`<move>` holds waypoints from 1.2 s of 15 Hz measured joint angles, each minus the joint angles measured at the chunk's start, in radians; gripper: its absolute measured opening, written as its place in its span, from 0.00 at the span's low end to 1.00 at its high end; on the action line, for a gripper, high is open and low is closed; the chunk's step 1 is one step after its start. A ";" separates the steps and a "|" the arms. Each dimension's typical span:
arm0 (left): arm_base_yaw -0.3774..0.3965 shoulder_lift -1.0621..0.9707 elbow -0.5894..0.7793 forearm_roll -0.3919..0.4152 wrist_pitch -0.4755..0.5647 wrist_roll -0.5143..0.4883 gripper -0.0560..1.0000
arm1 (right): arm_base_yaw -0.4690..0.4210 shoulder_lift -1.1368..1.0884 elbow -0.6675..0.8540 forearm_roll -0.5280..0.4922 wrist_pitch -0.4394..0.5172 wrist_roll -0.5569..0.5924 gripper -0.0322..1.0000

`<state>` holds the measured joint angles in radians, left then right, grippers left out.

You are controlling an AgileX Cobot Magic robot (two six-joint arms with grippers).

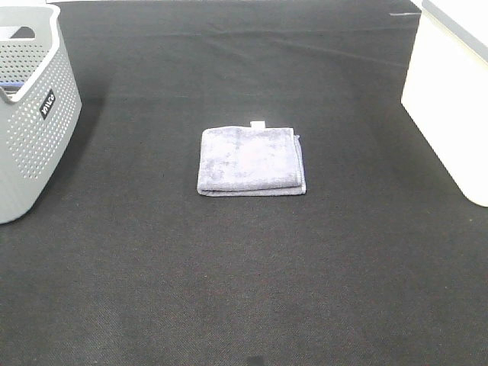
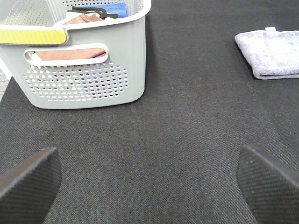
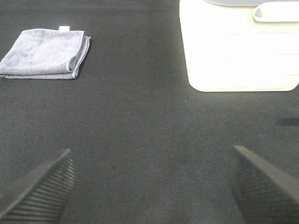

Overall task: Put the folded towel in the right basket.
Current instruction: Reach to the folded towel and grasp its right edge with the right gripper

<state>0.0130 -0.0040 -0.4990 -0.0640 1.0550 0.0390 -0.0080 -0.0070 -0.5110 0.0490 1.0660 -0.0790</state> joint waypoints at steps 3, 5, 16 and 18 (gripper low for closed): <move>0.000 0.000 0.000 0.000 0.000 0.000 0.97 | 0.000 0.000 0.000 0.000 0.000 0.000 0.84; 0.000 0.000 0.000 0.000 0.000 0.000 0.97 | 0.000 0.000 0.000 0.000 0.000 0.000 0.84; 0.000 0.000 0.000 0.000 0.000 0.000 0.97 | 0.000 0.000 0.000 0.000 0.000 0.000 0.84; 0.000 0.000 0.000 0.000 0.000 0.000 0.97 | 0.000 0.000 0.000 0.000 0.000 0.000 0.84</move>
<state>0.0130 -0.0040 -0.4990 -0.0640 1.0550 0.0390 -0.0080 -0.0070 -0.5110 0.0490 1.0660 -0.0790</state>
